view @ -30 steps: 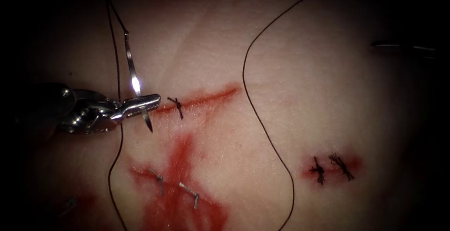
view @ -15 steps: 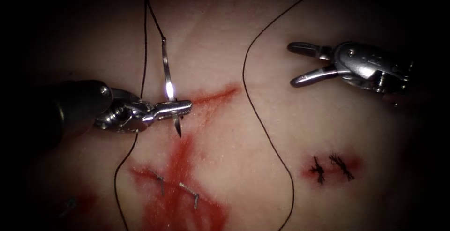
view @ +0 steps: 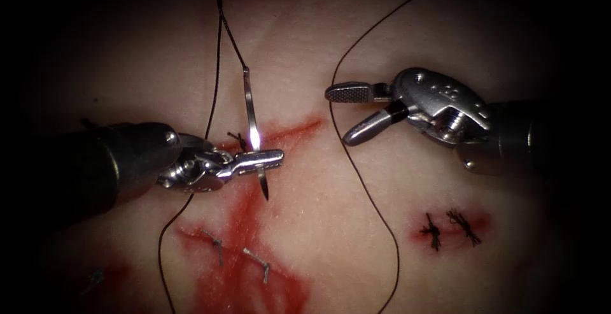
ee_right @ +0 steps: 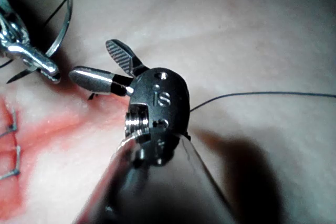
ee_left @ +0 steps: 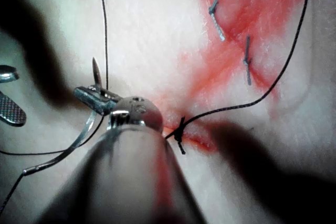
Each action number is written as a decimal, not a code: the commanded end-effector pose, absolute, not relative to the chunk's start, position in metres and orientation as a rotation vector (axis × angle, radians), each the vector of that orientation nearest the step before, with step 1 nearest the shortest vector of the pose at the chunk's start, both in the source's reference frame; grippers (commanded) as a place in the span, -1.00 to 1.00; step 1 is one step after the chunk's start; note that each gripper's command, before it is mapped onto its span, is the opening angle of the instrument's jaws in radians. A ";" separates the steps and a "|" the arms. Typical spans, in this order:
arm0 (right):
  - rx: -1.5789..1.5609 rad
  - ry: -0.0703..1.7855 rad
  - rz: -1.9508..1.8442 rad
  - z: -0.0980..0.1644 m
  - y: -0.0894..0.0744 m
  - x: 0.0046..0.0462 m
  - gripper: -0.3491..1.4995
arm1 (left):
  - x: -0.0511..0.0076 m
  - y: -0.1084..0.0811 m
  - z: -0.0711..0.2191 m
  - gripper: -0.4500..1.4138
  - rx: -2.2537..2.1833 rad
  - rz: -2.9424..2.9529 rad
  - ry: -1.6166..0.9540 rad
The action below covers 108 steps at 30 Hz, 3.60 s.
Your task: Wound Closure
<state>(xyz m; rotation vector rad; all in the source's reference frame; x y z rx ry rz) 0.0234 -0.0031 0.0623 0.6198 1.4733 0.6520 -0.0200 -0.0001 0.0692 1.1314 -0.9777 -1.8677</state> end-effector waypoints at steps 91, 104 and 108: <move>-0.124 1.734 -0.143 0.074 -0.002 0.0331 -1.00 | -0.0248 -0.003 0.082 0.01 1.356 -2.920 -0.258; -0.234 1.762 -0.184 0.075 -0.002 0.0342 -1.00 | -0.0242 -0.003 0.084 0.13 1.571 -3.084 0.045; -0.254 1.788 -0.177 0.076 -0.002 0.0346 -1.00 | -0.0241 -0.003 0.085 0.12 1.593 -3.123 0.081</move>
